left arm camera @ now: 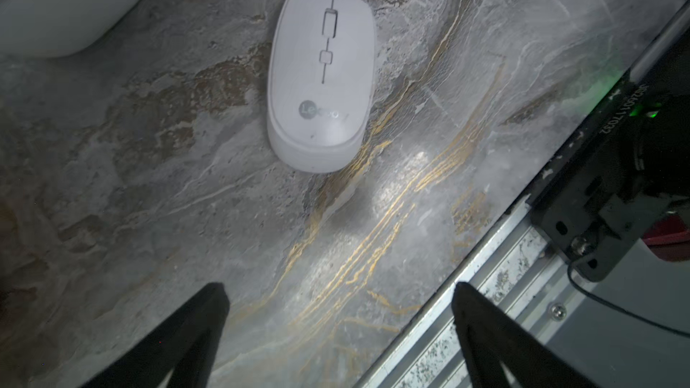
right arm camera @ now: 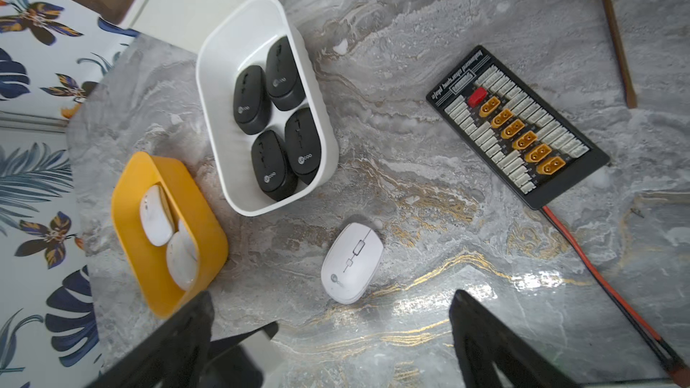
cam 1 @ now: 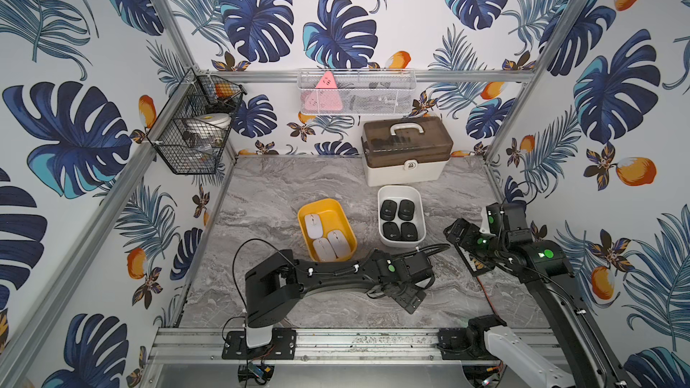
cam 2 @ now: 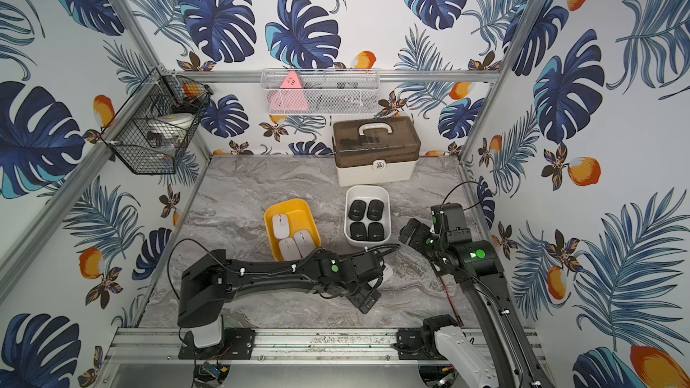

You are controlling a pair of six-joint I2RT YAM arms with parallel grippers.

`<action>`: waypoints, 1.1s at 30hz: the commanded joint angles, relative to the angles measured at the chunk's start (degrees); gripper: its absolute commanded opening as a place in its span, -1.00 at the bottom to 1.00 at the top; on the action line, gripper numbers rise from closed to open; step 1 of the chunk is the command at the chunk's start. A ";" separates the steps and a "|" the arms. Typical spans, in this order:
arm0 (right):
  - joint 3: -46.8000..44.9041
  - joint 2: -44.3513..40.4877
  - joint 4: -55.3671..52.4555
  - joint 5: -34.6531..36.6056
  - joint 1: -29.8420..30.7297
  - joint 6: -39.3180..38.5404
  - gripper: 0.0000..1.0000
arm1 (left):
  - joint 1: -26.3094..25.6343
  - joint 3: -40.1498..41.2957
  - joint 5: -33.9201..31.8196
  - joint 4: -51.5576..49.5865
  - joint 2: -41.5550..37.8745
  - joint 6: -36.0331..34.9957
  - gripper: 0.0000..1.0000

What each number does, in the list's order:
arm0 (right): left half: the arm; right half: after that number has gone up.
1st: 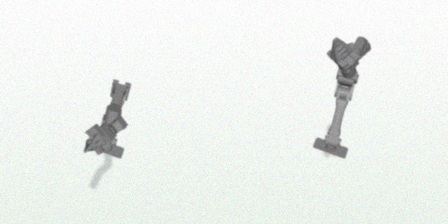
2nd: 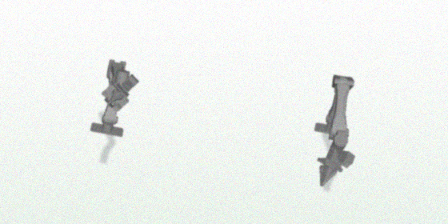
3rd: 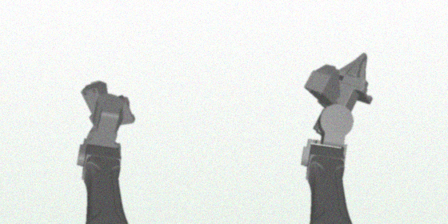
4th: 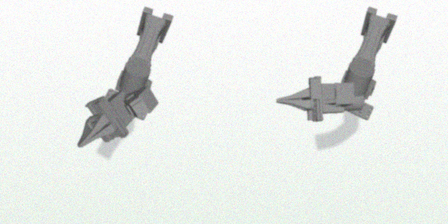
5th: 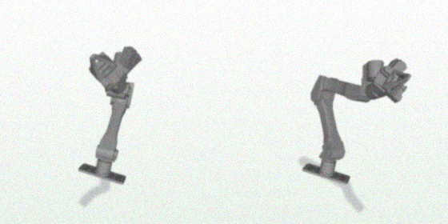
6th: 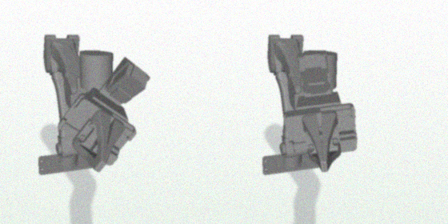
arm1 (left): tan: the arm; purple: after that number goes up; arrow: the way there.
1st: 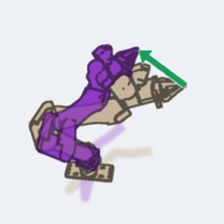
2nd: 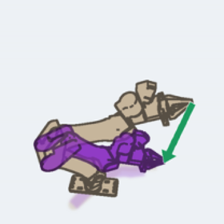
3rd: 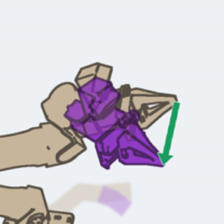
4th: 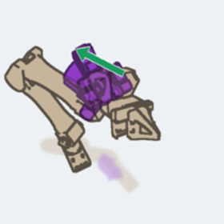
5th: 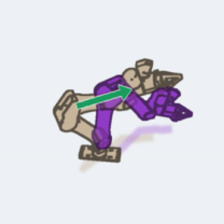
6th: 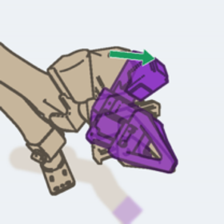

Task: Place the mice by color into the storage box
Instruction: Pick up the mouse from the center of the board.

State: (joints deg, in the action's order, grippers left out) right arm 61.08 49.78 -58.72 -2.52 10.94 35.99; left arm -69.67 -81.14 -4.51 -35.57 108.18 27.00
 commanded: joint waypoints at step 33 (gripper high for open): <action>9.46 -0.84 -8.27 -0.38 -0.50 -4.59 1.00 | 2.70 -21.73 -4.98 -7.06 23.81 -6.73 0.31</action>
State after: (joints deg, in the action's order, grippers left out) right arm 70.89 48.71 -66.43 -2.90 10.46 32.05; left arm -67.13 -104.05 -9.06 -38.39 131.94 21.47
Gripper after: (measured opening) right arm 0.997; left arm 0.671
